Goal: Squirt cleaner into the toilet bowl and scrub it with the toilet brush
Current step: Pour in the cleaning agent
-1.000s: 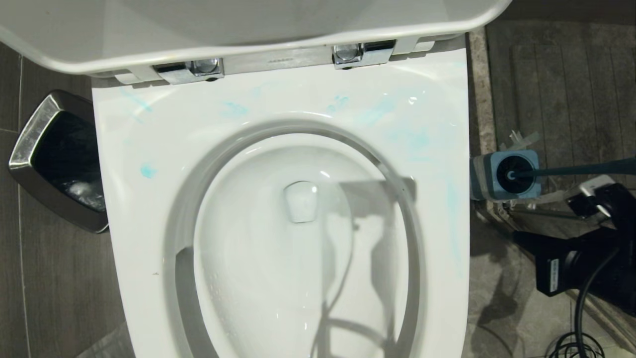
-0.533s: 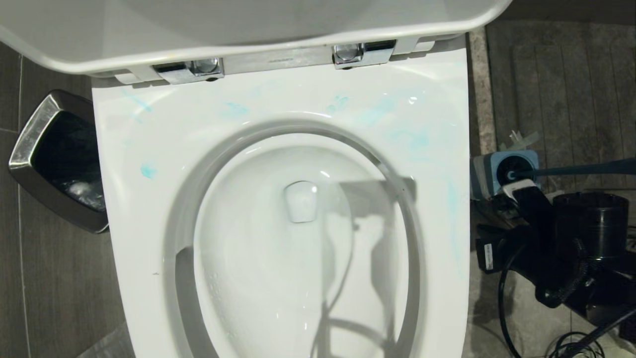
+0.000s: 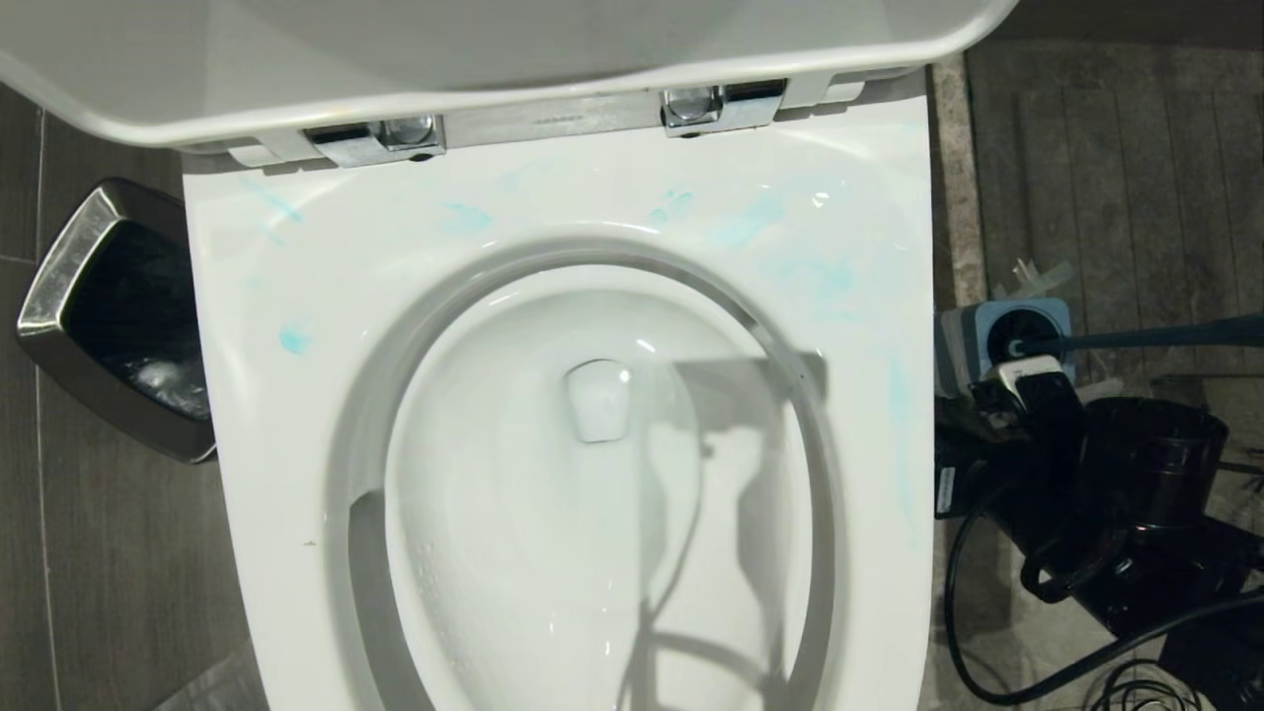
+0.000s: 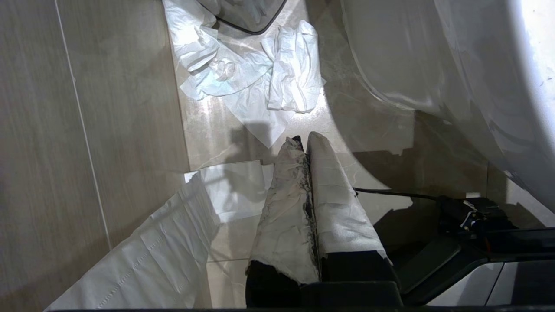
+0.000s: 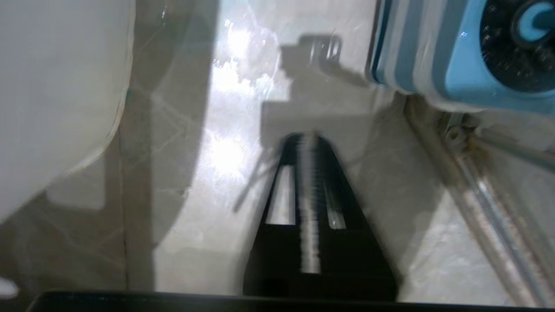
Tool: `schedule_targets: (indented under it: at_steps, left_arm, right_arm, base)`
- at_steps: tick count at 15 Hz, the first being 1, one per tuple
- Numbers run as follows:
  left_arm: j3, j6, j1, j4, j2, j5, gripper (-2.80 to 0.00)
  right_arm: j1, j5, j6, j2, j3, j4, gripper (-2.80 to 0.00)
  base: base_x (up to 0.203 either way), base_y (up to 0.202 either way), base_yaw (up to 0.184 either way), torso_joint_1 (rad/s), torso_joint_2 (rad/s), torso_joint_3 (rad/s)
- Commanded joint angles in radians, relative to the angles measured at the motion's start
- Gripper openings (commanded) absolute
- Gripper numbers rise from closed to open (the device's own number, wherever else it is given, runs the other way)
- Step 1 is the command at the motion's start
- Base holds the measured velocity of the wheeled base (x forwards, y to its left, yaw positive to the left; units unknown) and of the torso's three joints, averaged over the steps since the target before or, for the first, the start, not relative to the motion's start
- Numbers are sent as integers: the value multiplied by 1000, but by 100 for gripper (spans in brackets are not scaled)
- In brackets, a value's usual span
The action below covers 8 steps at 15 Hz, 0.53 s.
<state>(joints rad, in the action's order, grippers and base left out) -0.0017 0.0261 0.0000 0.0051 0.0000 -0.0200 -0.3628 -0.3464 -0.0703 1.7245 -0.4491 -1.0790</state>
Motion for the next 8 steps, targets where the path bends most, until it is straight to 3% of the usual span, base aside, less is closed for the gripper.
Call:
schedule_targets:
  at_steps: [1, 8]
  left_arm:
    - [0, 1, 0, -1, 0, 0, -280]
    - [0, 0, 0, -1, 0, 0, -280]
  right_arm:
    - [-2, 0, -13, 68, -7, -96, 0]
    - [11, 2, -74, 173, -122, -119, 0]
  base:
    - [0, 0, 0, 0, 0, 0]
    - [0, 0, 0, 0, 0, 0]
